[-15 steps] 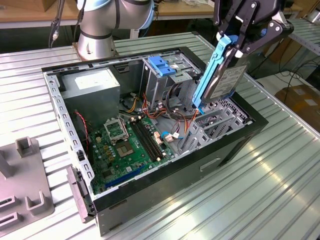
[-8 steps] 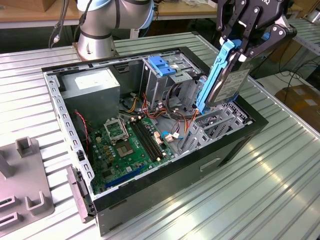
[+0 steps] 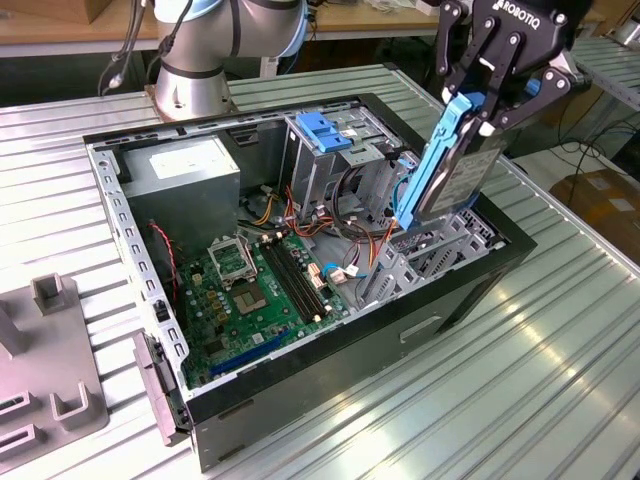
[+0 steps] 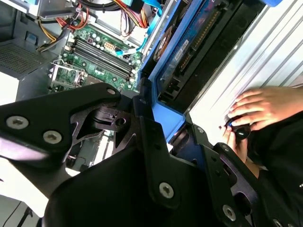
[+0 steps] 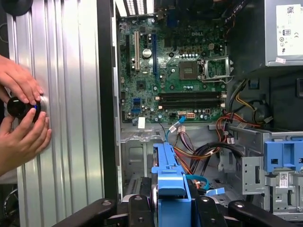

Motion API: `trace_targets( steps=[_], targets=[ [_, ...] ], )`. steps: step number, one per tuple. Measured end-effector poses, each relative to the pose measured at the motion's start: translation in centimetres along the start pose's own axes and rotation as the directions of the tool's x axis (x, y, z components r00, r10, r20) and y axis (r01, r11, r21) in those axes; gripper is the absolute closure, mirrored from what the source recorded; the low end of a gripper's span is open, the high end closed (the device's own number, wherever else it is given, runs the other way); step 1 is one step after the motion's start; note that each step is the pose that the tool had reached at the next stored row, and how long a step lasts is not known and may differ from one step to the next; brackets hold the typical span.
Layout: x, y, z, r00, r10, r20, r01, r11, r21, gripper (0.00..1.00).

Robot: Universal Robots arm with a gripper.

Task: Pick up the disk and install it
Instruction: 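Insert the disk into the insertion slot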

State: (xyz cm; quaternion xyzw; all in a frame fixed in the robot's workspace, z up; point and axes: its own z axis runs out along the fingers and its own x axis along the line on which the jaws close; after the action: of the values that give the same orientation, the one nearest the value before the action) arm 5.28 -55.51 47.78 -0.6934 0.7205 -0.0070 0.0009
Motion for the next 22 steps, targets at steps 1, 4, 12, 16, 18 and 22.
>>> trace_targets(
  steps=[1,4,12,16,18,22],
  targets=[
    [0.12,-0.02,0.14,1.0000,-0.001,0.0002,0.001,1.0000,-0.0004,0.63],
    [0.19,-0.29,0.47,1.0000,-0.003,0.0000,0.003,1.0000,-0.0031,0.63],
    [0.19,-0.54,1.47,1.0000,-0.003,0.0001,0.003,1.0000,-0.0060,0.63],
    [0.20,-0.54,1.63,1.0000,-0.003,0.0001,0.003,1.0000,-0.0068,0.63],
    [0.24,-0.55,1.79,1.0000,-0.003,0.0000,0.003,1.0000,-0.0074,0.63],
    [0.34,-0.84,2.63,1.0000,-0.003,0.0000,0.003,0.9999,-0.0119,0.63]
  ],
)
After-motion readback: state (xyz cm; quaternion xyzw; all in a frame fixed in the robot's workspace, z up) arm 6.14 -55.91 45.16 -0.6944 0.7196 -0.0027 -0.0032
